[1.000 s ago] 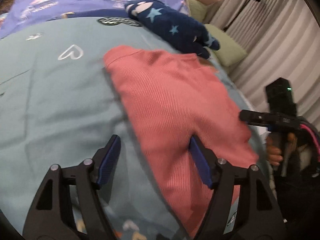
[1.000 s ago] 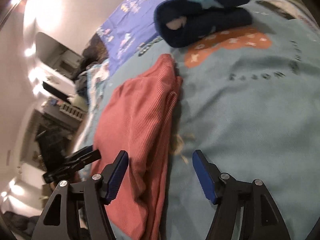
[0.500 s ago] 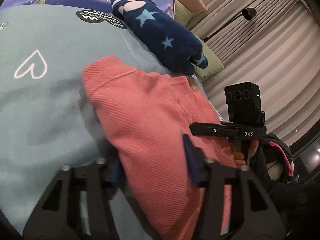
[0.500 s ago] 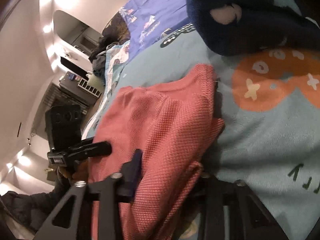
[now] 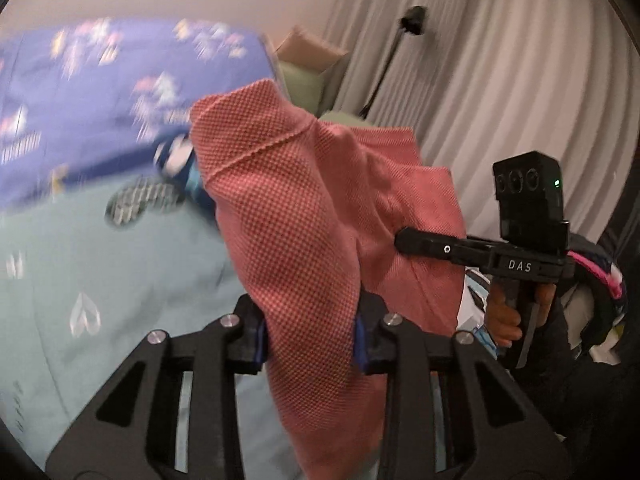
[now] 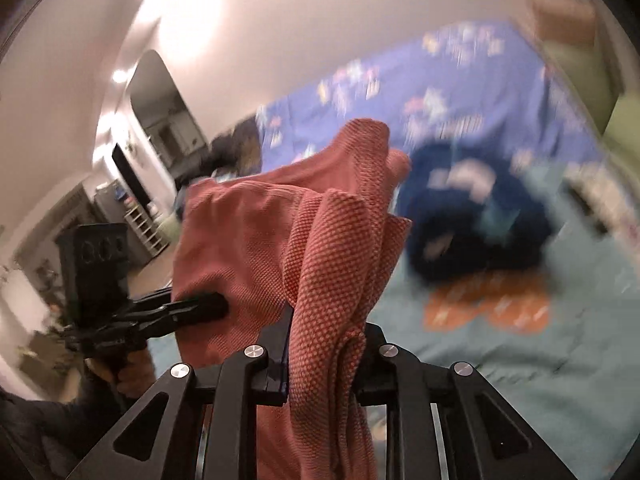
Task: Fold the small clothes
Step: 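Grasp the folded coral shirt with both grippers and lift it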
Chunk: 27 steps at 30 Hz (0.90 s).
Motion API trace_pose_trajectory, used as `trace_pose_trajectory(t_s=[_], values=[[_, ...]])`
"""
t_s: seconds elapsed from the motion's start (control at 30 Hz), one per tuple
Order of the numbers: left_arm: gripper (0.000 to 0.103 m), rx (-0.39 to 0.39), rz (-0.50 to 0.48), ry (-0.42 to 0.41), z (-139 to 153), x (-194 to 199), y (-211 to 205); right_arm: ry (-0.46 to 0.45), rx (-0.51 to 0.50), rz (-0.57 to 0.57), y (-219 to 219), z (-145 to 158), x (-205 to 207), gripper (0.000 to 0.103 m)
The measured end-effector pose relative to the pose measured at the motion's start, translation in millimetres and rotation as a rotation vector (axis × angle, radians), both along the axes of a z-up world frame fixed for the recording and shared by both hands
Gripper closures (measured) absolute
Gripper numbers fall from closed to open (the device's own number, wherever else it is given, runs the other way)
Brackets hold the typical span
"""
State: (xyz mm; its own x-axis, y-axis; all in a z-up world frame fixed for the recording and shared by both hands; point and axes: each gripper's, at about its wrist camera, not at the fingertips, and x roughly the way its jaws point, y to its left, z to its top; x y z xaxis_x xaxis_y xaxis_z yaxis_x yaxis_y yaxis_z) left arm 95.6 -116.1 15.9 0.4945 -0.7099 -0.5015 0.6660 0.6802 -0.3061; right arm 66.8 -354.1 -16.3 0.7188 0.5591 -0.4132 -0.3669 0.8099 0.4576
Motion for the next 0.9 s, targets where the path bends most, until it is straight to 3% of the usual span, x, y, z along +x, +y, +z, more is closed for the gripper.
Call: trace_pose_trajectory(t_s=[0.13, 0.3, 0.47, 0.6, 0.7, 0.9], values=[[0.069, 0.008, -0.023, -0.106, 52, 6, -29, -0.089, -0.034, -0.089, -33, 49, -2, 0.082], [0.068, 0.032, -0.025, -0.237, 115, 38, -65, -0.165, -0.079, -0.179, -63, 107, 33, 0.082], [0.068, 0.054, 0.016, -0.291, 150, 88, -91, -0.165, -0.063, -0.231, -88, 129, 87, 0.082], [0.068, 0.073, 0.044, -0.255, 143, 133, -105, -0.127, -0.079, -0.245, -94, 121, 130, 0.082], [0.068, 0.084, 0.061, -0.198, 120, 170, -114, -0.074, -0.101, -0.252, -93, 103, 167, 0.082], [0.068, 0.105, 0.123, -0.057, 49, 255, -129, 0.09, -0.128, -0.239, -93, 26, 270, 0.082]])
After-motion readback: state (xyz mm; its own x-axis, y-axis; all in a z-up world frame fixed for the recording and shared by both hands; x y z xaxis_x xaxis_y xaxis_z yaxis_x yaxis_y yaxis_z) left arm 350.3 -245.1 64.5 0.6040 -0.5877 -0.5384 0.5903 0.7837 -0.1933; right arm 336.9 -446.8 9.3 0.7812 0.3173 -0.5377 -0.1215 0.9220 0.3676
